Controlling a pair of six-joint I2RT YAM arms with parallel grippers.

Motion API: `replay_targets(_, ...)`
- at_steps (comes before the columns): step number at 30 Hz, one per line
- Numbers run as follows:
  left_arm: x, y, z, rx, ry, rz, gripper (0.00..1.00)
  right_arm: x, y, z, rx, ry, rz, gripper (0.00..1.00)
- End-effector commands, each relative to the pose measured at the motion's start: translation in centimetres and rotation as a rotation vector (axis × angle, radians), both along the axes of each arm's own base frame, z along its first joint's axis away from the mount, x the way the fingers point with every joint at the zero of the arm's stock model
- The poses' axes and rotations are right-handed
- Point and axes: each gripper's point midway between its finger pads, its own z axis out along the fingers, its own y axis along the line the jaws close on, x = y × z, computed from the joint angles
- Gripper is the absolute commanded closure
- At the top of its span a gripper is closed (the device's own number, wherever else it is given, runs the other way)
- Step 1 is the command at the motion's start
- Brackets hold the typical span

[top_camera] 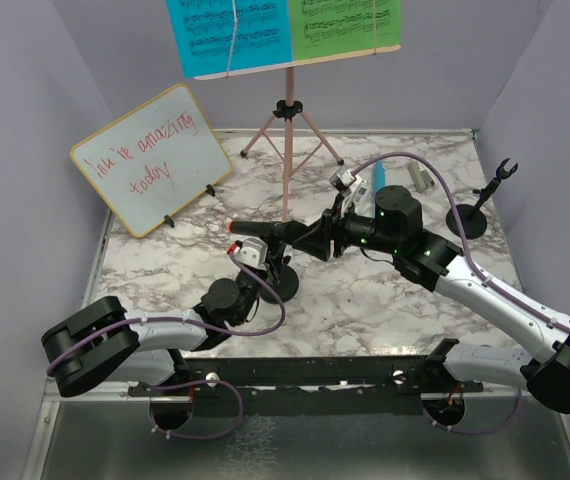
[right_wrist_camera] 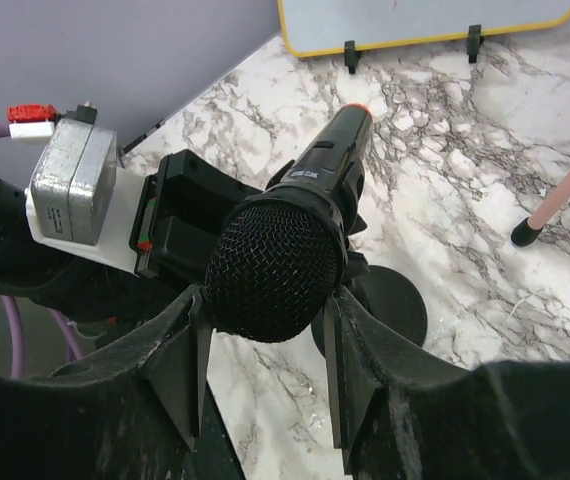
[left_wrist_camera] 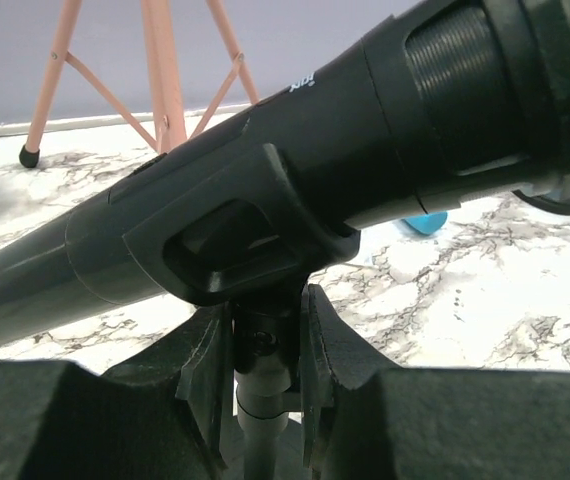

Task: Pack up the instrument practice props
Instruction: Remove the microphone from the microphone stand.

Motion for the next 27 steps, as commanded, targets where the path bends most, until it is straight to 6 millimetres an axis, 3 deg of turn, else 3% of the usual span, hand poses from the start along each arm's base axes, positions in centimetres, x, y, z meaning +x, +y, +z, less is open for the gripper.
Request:
replay_targets(1, 0.2, 0.8, -2.6, 0.075, 0.061, 0.042, 1.00, -1.5, -0.3, -2.9, -0.043, 0.039, 0.052, 0.71)
replay_targets(7, 0.1, 0.8, -2.5, 0.027, 0.079, 0.036, 1.00, -2.8, -1.5, -6.8, -0.095, 0.083, 0.064, 0.92)
replay_targets(14, 0.1, 0.9, -2.6, -0.007, 0.100, 0.036, 1.00, -4.6, -2.7, -11.1, -0.163, 0.183, 0.086, 0.94)
replay_targets(18, 0.2, 1.0, -3.2, 0.024, 0.099, 0.040, 1.00, -5.0, -3.5, -11.2, -0.191, 0.195, 0.068, 0.92)
replay_targets(19, 0.2, 1.1, -3.3, 0.031, 0.100, 0.044, 1.00, -5.1, -3.7, -11.0, -0.194, 0.193, 0.063, 0.88)
replay_targets(22, 0.3, 1.1, -3.4, 0.056, 0.091, 0.042, 1.00, -5.0, -4.2, -9.8, -0.195, 0.178, 0.042, 0.64)
replay_targets(25, 0.2, 0.8, -3.5, 0.076, 0.083, 0.026, 1.00, -4.7, -4.4, -7.6, -0.176, 0.137, 0.023, 0.36)
replay_targets(27, 0.1, 0.7, -3.5, 0.086, 0.079, 0.018, 1.00, -4.6, -4.2, -5.8, -0.156, 0.101, 0.037, 0.26)
